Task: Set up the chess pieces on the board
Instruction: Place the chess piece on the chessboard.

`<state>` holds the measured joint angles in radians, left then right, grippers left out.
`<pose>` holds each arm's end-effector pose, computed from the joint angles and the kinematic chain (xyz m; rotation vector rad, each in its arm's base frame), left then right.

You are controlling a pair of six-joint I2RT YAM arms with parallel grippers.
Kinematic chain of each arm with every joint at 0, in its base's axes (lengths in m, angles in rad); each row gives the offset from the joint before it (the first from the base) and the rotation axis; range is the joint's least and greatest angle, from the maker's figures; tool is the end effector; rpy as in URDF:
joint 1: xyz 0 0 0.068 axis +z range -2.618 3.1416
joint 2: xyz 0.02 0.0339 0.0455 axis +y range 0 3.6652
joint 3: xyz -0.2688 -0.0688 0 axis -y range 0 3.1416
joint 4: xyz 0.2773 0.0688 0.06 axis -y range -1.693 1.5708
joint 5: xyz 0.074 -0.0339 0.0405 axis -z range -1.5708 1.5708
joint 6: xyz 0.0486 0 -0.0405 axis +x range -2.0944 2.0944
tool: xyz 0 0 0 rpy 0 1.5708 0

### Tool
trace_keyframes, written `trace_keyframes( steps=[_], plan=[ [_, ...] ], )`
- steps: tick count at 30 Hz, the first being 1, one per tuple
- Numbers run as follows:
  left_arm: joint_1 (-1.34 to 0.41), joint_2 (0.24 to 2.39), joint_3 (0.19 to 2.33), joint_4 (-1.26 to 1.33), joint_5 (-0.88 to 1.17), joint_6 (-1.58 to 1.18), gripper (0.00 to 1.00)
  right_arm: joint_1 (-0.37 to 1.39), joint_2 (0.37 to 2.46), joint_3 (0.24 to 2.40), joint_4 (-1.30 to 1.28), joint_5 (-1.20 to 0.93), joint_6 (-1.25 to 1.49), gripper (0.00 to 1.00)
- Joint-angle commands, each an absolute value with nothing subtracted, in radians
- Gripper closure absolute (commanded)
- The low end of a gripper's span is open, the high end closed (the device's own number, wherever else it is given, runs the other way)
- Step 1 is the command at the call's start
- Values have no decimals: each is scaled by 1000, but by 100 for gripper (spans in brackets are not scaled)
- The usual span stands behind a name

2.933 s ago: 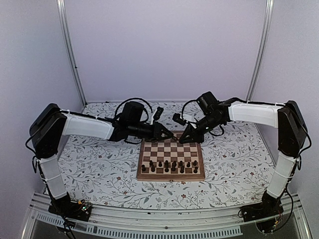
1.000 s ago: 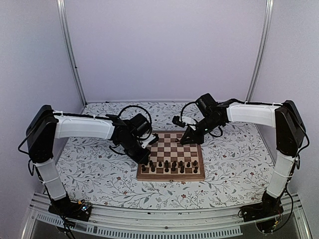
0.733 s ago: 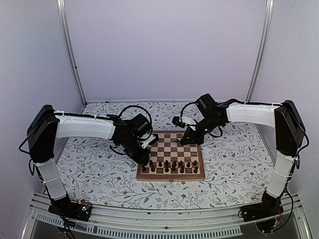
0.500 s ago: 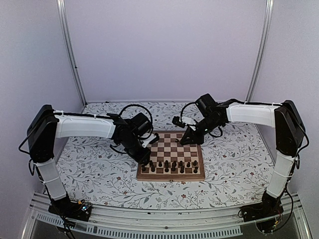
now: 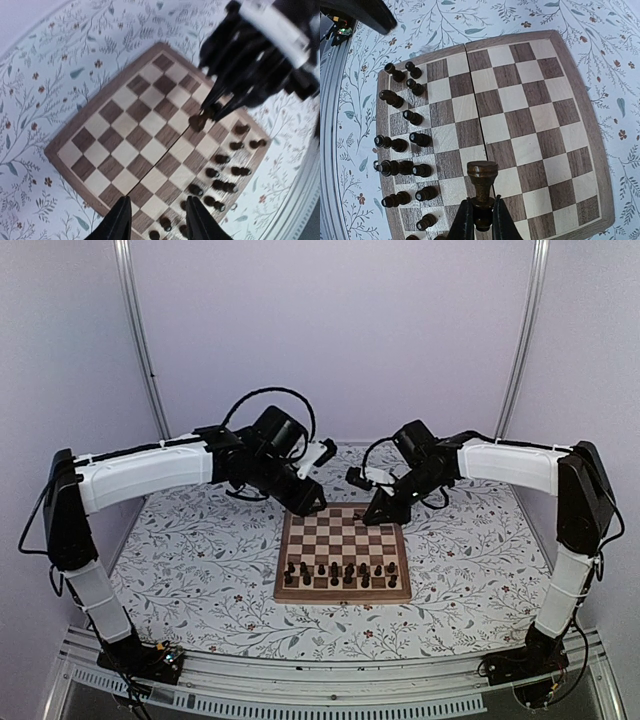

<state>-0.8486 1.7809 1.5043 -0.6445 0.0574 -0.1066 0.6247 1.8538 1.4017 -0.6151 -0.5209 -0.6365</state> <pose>0.2843 -0.3270 0.2608 0.9481 2.3693 -0.4601 0.3320 0.2692 0.2027 -1.6501 1.9628 0.6779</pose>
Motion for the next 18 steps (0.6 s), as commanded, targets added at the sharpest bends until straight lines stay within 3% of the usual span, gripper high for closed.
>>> trace_keyframes(
  steps=[1, 5, 18],
  plan=[
    [-790, 1690, 1482, -372, 215, -188, 60, 649, 1790, 1498, -676, -479, -666, 96],
    [-715, 1633, 1296, -103, 457, -368, 60, 681, 1786, 1548, -711, -463, -673, 96],
    [-715, 1595, 1146, 38, 622, -414, 66, 761, 1848, 1723, -831, -408, -721, 96]
  ],
)
